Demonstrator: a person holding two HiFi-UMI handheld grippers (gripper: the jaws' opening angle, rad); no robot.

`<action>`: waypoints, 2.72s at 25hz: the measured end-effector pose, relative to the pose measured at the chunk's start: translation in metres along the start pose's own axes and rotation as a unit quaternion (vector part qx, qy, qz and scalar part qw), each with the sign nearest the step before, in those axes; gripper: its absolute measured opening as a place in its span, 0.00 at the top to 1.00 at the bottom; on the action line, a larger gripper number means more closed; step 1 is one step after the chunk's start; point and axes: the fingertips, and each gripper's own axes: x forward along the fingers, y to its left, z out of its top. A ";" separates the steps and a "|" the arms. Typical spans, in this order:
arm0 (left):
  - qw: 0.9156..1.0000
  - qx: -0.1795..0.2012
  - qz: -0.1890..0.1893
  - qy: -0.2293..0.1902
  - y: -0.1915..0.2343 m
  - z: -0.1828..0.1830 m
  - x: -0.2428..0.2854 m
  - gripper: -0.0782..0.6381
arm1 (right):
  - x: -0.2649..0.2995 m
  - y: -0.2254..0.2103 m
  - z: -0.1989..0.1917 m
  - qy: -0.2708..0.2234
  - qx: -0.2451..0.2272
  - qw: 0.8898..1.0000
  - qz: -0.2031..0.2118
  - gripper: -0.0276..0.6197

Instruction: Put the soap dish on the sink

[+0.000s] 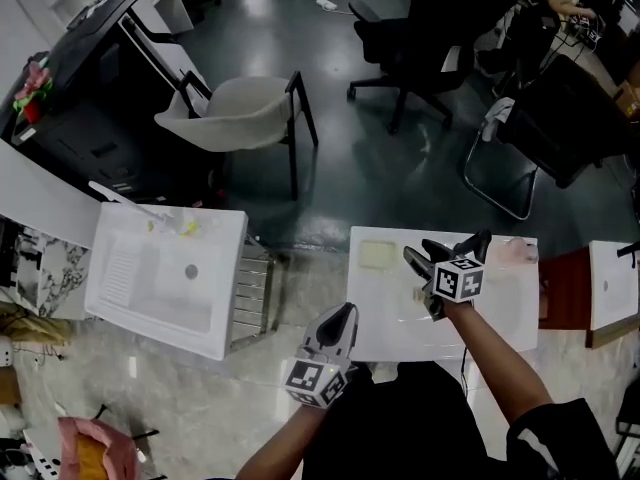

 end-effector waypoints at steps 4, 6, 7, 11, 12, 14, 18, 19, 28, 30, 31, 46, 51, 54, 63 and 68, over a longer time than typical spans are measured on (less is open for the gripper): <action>1.000 0.014 0.008 -0.008 -0.027 -0.001 0.007 0.86 | -0.052 0.010 0.004 -0.015 -0.034 0.999 0.019 0.58; 1.000 0.020 0.014 -0.013 -0.044 -0.001 0.012 0.86 | -0.083 0.010 0.005 -0.020 -0.037 0.999 0.028 0.58; 0.999 0.022 0.017 -0.016 -0.053 -0.002 0.016 0.86 | -0.099 0.008 0.005 -0.023 -0.038 0.999 0.031 0.58; 0.999 0.024 0.021 -0.024 -0.097 -0.008 0.033 0.86 | -0.162 -0.002 0.006 -0.041 -0.046 0.997 0.043 0.61; 0.999 0.027 0.021 -0.024 -0.110 -0.010 0.038 0.86 | -0.178 -0.008 0.006 -0.049 -0.049 0.997 0.041 0.65; 0.999 0.033 0.016 -0.029 -0.134 -0.013 0.052 0.86 | -0.206 -0.025 0.009 -0.065 -0.053 0.996 0.035 0.74; 0.998 0.049 0.002 -0.045 -0.179 -0.018 0.077 0.86 | -0.258 -0.063 0.008 -0.099 -0.043 0.994 0.022 0.81; 0.998 0.052 0.001 -0.048 -0.190 -0.021 0.082 0.86 | -0.271 -0.073 0.006 -0.106 -0.042 0.993 0.017 0.83; 0.996 0.070 0.015 -0.056 -0.265 -0.055 0.112 0.86 | -0.375 -0.139 -0.014 -0.153 -0.070 0.985 -0.033 0.96; 0.995 0.075 0.013 -0.057 -0.278 -0.060 0.118 0.86 | -0.391 -0.148 -0.014 -0.166 -0.072 0.983 -0.042 0.96; 0.995 0.079 0.012 -0.057 -0.285 -0.061 0.120 0.86 | -0.399 -0.151 -0.014 -0.173 -0.071 0.981 -0.045 0.96; 0.990 0.128 0.011 -0.053 -0.336 -0.070 0.132 0.86 | -0.450 -0.173 -0.009 -0.209 -0.118 0.969 -0.062 0.96; 0.991 0.122 0.018 -0.047 -0.335 -0.077 0.130 0.86 | -0.450 -0.168 -0.014 -0.209 -0.130 0.967 -0.067 0.96; 0.992 0.121 0.017 -0.043 -0.337 -0.081 0.130 0.86 | -0.450 -0.169 -0.018 -0.205 -0.129 0.968 -0.070 0.96; 0.993 0.114 0.013 -0.036 -0.342 -0.091 0.132 0.86 | -0.449 -0.171 -0.031 -0.196 -0.127 0.970 -0.071 0.96; 0.993 0.114 0.020 -0.034 -0.339 -0.094 0.126 0.86 | -0.446 -0.170 -0.032 -0.194 -0.133 0.970 -0.069 0.96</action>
